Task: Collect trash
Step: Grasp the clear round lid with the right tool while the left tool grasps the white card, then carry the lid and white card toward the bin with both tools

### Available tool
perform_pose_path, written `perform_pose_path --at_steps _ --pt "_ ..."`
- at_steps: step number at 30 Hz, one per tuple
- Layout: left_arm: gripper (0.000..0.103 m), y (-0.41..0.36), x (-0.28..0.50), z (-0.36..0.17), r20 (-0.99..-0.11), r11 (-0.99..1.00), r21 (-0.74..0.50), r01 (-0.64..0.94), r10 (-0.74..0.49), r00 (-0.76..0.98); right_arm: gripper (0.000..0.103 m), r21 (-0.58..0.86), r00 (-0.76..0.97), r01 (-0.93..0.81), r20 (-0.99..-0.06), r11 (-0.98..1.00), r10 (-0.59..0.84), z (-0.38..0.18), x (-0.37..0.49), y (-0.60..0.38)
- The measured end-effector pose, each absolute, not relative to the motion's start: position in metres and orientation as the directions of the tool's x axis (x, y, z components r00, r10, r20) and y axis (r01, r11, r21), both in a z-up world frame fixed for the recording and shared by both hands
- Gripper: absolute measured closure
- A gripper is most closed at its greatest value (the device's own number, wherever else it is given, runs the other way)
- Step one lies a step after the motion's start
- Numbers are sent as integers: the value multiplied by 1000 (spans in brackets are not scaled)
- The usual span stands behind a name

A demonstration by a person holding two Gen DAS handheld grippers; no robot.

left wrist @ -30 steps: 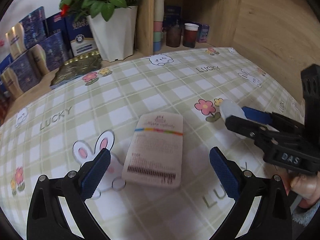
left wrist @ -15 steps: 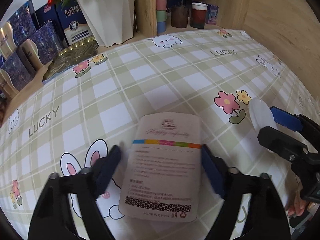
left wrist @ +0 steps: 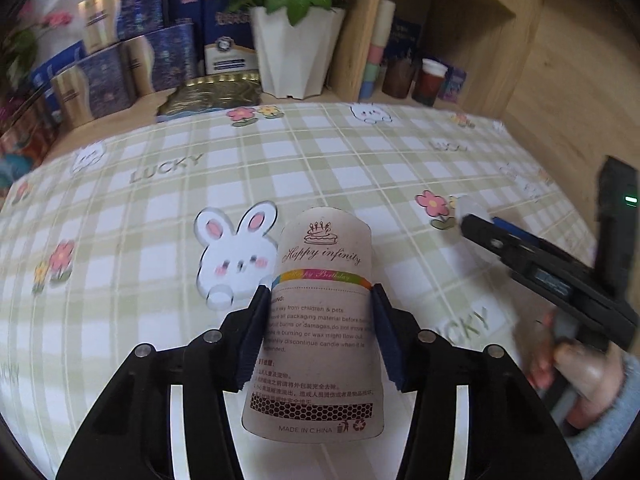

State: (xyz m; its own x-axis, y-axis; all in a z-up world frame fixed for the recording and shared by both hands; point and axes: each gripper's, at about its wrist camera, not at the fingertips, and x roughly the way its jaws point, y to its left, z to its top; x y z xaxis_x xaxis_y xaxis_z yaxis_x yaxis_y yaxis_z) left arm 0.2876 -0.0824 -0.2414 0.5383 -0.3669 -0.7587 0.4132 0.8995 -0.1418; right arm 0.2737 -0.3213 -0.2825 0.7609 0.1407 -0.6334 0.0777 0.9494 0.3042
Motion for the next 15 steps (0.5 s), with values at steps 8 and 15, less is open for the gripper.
perform_pose_path --at_steps 8,15 --pt "52 -25 196 -212 -717 934 -191 302 -343 607 36 220 763 -4 -630 976 145 -266 252 -303" --pt "50 10 139 -200 -707 948 -156 277 -303 639 36 265 754 -126 -601 956 266 -246 167 -288"
